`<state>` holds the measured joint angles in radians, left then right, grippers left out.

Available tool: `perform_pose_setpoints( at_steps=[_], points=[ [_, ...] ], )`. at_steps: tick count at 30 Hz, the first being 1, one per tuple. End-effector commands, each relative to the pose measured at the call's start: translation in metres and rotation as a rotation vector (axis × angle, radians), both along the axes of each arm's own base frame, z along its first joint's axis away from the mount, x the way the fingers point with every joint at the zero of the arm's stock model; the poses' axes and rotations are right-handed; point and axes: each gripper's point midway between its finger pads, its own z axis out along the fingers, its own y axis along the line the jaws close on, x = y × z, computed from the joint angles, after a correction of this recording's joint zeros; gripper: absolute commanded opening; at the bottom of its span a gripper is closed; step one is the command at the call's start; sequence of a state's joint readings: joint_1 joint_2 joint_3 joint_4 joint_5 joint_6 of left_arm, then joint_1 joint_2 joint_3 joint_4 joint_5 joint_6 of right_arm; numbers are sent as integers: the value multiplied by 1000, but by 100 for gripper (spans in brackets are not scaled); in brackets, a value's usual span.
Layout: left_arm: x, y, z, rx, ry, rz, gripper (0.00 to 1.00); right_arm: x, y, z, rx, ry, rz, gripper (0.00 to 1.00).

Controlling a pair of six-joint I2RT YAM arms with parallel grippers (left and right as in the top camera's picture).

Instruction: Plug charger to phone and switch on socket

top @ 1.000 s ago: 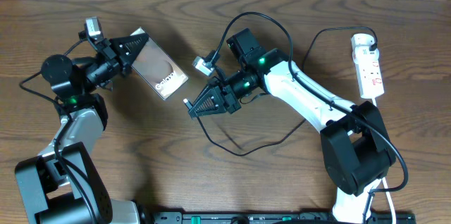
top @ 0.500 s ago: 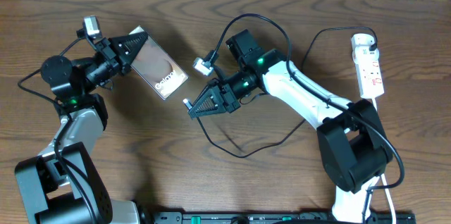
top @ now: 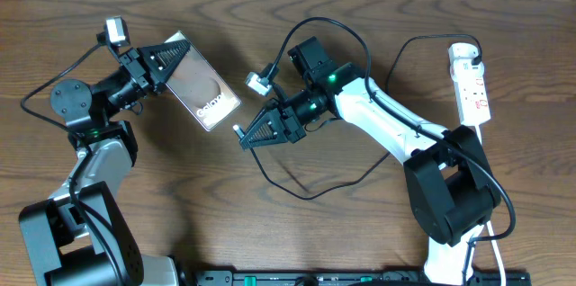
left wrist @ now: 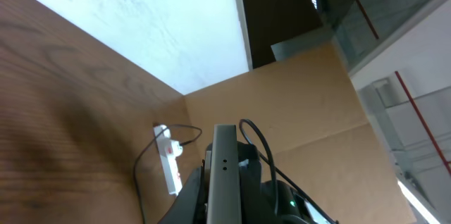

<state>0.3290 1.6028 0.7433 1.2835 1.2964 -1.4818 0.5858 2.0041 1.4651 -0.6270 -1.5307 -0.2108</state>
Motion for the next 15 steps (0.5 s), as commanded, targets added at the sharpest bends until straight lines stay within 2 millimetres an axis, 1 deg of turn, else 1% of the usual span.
perform_pose_setpoints(
  at_steps=[1, 10, 15],
  points=[
    [-3, -3, 13, -14, 2, -23, 7, -1, 2, 4, 25, 13, 18, 1],
    [-5, -17, 13, -14, -2, -57, 7, 0, 2, 4, 27, 10, 16, 1],
    [-5, -20, 13, -4, -17, -60, 7, 2, 4, 5, 27, 10, 17, 1]
  ],
)
